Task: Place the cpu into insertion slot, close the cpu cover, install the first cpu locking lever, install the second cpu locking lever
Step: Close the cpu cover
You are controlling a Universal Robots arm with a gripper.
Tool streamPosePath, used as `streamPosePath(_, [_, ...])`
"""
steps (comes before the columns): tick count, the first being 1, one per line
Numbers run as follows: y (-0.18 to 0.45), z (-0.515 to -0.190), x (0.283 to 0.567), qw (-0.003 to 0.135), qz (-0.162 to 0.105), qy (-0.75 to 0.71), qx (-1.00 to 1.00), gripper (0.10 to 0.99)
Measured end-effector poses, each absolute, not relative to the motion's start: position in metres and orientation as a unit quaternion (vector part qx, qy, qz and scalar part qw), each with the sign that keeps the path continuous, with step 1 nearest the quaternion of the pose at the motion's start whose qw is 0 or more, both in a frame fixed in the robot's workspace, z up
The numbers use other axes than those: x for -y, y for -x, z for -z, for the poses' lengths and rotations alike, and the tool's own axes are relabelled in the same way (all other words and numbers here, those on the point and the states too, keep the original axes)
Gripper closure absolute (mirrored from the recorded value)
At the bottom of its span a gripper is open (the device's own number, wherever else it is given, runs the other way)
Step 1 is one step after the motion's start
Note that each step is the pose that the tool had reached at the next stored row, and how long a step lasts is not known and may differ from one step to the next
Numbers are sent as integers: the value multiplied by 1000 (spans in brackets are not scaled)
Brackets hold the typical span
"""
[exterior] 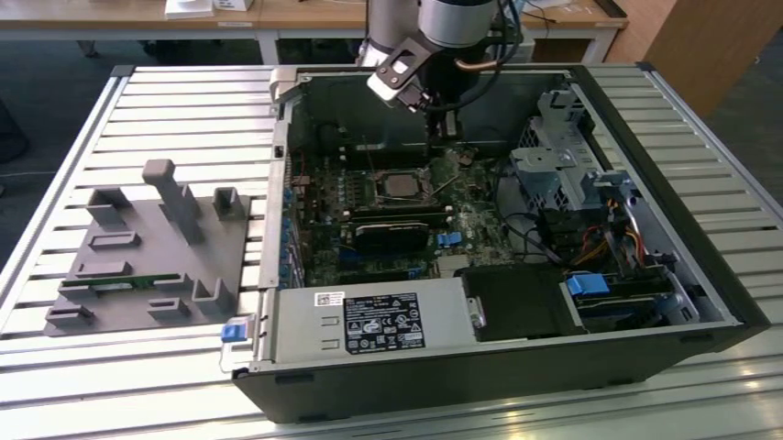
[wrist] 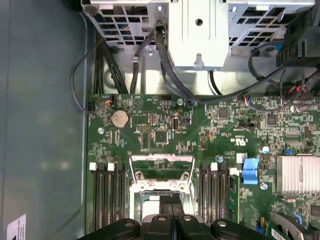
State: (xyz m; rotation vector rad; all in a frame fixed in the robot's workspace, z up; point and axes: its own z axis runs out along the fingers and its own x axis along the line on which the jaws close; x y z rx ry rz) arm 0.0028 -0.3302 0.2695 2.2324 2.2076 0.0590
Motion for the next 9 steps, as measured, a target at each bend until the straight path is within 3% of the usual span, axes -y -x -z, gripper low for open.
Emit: streamPosePath(9, [-20,-269,330,-3,-15,-711,-703,980])
